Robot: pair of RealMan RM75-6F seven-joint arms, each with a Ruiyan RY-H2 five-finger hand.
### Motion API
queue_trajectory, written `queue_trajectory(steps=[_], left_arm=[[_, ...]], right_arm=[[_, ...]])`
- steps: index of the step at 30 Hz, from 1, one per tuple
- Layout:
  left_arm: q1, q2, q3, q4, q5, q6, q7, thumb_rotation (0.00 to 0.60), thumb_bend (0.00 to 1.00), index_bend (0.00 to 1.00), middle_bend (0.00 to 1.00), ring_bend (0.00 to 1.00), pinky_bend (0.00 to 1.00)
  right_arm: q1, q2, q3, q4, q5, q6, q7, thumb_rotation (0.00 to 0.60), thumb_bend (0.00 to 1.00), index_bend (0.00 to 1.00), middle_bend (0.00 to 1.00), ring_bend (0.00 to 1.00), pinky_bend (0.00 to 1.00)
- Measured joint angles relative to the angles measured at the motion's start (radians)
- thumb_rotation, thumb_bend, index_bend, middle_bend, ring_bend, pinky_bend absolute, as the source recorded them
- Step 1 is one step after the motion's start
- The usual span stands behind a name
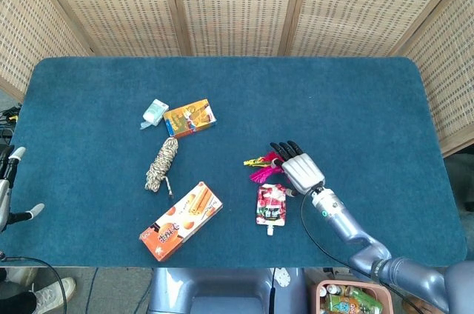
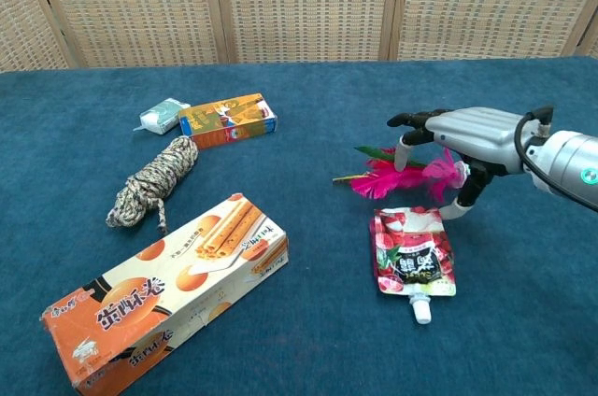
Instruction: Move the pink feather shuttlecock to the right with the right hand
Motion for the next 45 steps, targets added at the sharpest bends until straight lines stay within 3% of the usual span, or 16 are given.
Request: queue_trajectory(steps=[12, 26, 41, 45], left_arm=[[-0.017, 0.003, -0.008, 0.01, -0.034, -0.028, -0.003, 0.6, 0.0, 0.0, 0.0, 0.0, 0.0], [-0.023, 0.0, -0.001, 0.0, -0.033, -0.03, 0.01, 0.6, 0.0, 0.0, 0.0, 0.0, 0.0], [-0.026, 0.004, -0.002, 0.004, -0.047, -0.034, -0.001, 0.6, 0.0, 0.0, 0.0, 0.0, 0.0], [-0.028, 0.005, -0.001, 0.004, -0.048, -0.036, -0.002, 0.6, 0.0, 0.0, 0.0, 0.0, 0.0]], right_arm=[[0.039, -0.012, 0.034, -0.001, 0.055, 0.018, -0.028, 0.6, 0.09, 0.37, 0.0, 0.0, 0.0], [0.057, -0.026, 0.019, 0.027, 0.063, 0.038, -0.002, 0.6, 0.09, 0.41, 0.0, 0.0, 0.0], [0.096, -0.187, 0.035, 0.274, 0.091, 0.09, 0.013, 0.6, 0.4, 0.52, 0.0, 0.0, 0.0], [0.102, -0.206, 0.031, 0.311, 0.086, 0.101, 0.043, 0.6, 0.41, 0.57, 0.0, 0.0, 0.0]])
